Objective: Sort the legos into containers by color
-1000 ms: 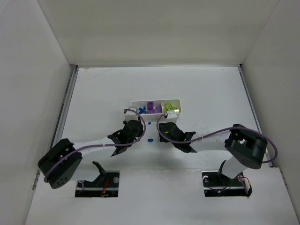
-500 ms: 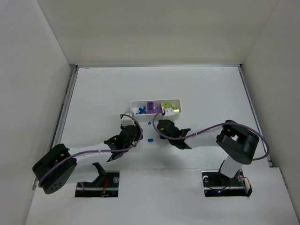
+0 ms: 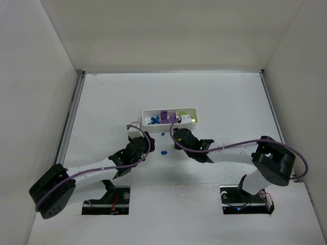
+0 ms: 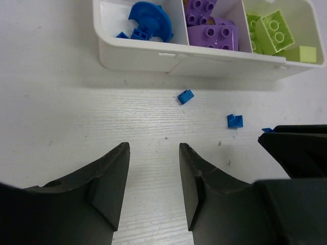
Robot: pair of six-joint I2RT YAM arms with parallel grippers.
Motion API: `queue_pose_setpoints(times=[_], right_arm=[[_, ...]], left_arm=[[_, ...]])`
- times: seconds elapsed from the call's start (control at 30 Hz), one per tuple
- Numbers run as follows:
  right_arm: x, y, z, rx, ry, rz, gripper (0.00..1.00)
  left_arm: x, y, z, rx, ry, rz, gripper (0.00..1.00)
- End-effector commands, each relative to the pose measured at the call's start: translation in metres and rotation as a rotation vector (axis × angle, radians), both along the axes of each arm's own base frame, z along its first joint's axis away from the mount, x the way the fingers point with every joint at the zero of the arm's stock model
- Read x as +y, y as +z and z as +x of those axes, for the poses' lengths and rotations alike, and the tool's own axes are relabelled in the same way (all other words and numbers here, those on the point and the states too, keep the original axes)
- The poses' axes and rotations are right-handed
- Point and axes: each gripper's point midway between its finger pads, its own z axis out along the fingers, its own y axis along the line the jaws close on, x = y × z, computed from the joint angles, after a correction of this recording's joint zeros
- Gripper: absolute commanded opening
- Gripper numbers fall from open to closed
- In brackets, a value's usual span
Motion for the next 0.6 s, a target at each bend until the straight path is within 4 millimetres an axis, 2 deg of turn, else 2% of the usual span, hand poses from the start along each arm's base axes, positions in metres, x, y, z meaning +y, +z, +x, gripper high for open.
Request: queue_pose_setpoints(times=[0.0, 0.1, 0.17, 0.33, 0.43, 0.57], right_arm=[[0.032, 0.06, 0.011, -0.092, 0.063, 0.095, 0.25], [0.063, 0.085, 0.021, -0.122, 0.128, 0.138, 0.25], [0.082, 0.094, 0.038, -0.142, 0.147, 0.151, 0.25], [0.117, 0.094, 0.07, -0.146, 0.172, 0.164, 0.26], [0.128, 0.09, 0.085, -0.144, 0.171, 0.169, 0.29], [0.129, 0.099, 0.093, -0.154, 0.157, 0.189, 0.45]], left_arm=[[0.013, 0.014, 0.003, -0.038, 0.06, -0.073, 0.41], [0.031, 0.014, 0.001, -0.048, 0.112, -0.101, 0.41], [0.039, 0.012, -0.001, -0.04, 0.132, -0.103, 0.42], [0.044, 0.005, -0.006, -0.017, 0.128, -0.087, 0.43], [0.034, 0.009, -0.006, -0.017, 0.098, -0.084, 0.43], [0.023, 0.011, -0.002, -0.021, 0.079, -0.07, 0.43]])
